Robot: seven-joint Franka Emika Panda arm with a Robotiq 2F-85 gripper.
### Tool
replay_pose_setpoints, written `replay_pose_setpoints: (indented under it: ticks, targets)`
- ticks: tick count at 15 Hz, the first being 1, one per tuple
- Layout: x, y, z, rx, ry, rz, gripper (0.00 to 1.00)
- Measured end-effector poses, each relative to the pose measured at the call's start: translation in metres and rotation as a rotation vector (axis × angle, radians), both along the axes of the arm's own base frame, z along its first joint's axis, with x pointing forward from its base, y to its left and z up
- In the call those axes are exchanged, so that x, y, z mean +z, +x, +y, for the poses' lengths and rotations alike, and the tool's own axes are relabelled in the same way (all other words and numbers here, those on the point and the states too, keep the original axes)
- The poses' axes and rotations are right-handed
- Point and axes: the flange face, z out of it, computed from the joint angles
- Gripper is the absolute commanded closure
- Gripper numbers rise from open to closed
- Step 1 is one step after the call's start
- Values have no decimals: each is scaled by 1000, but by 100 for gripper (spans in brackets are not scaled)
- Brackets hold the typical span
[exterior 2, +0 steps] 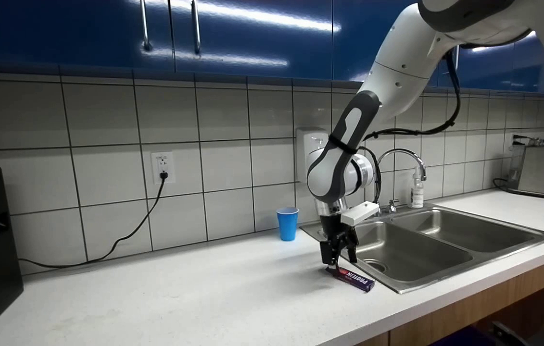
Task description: Remove the lunch bar from the sink and put it on the countertop
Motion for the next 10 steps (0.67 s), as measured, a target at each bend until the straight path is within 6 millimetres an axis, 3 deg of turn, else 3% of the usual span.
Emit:
replay_pose_setpoints:
  ticks: [5,10]
  targets:
    - [26,-4,0,-51,37,-50,0]
    - [43,-20,-8,-124,74,-73,0]
